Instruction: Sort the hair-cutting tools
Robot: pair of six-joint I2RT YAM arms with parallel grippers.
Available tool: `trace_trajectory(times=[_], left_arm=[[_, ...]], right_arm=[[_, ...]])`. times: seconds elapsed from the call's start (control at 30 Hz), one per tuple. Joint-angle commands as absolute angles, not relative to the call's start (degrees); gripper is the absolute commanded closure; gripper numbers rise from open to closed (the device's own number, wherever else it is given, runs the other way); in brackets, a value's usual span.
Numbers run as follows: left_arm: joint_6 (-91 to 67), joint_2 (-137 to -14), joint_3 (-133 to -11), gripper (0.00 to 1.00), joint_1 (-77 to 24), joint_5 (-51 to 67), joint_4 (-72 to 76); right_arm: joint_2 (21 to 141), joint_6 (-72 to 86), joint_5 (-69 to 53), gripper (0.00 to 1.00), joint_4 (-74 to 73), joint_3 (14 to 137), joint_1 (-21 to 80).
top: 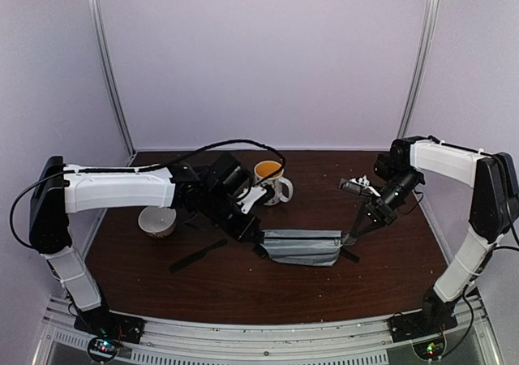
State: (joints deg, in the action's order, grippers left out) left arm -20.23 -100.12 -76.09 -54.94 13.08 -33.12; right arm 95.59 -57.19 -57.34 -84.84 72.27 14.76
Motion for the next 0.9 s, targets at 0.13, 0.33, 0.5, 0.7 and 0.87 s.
trace_trajectory(times=[0.13, 0.33, 0.5, 0.7, 0.87], left_arm=[[-14.94, -94.72, -71.82, 1.0, -61.33, 27.28, -13.6], [-13.91, -95.4, -71.08, 1.0, -61.44, 37.59, -10.65], [-22.53, -87.36, -62.17, 1.0, -61.26, 17.86, -0.13], [-24.45, -94.55, -69.35, 1.0, -60.9, 6.06, -23.05], [-25.69, -94.93, -66.67, 1.0, -61.06, 6.63, -20.84]], right_arm=[[93.55, -51.42, -56.14, 1.0, -79.1, 70.54, 14.02], [92.77, -48.02, -53.77, 1.0, -75.68, 69.29, 14.32], [92.03, -50.04, -54.62, 1.0, -76.85, 68.99, 14.97], [92.18, -57.49, -58.65, 1.0, -83.39, 70.8, 15.47], [91.82, -69.27, -62.23, 0.98, -92.9, 71.85, 16.48]])
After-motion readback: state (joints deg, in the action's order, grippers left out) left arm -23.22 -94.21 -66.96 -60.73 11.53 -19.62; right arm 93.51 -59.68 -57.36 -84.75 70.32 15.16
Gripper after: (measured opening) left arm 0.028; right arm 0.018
